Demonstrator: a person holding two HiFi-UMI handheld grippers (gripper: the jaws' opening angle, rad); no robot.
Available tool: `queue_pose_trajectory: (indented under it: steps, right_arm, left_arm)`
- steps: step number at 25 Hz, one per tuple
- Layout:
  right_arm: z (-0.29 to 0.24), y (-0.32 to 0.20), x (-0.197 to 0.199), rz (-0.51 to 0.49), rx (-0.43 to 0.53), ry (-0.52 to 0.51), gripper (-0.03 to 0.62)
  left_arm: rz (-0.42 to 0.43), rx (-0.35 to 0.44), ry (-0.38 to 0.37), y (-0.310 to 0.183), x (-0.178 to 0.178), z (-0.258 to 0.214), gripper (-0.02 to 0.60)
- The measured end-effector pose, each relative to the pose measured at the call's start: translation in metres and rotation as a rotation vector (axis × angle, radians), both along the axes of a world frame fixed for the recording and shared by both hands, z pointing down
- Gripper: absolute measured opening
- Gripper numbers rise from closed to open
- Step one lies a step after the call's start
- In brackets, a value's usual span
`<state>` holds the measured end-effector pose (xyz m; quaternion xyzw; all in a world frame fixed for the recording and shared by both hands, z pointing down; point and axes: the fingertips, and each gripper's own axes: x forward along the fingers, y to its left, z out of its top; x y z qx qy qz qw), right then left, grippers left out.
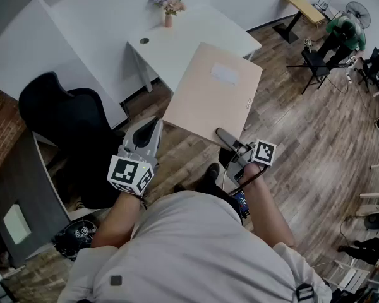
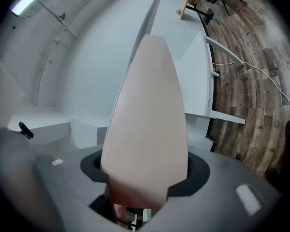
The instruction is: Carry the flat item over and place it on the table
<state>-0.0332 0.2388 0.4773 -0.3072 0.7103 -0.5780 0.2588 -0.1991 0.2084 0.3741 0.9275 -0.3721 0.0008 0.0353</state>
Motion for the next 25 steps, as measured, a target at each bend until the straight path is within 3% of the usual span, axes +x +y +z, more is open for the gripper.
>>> queue_pose_trajectory:
  steps: [16,25]
  right_arm:
    - [-0.001,0.01,-0.003,-0.033,0.003,0.001,0.301]
    - [0.005,-0.008,0.025,-0.049,-0.01,-0.005,0.301]
  left_arm:
    - [-0.032,0.01,0.006,0.015,0.003,-0.002,0.0]
    - [-0.05,-0.007,-0.005,0.001,0.027,0.003,0.0]
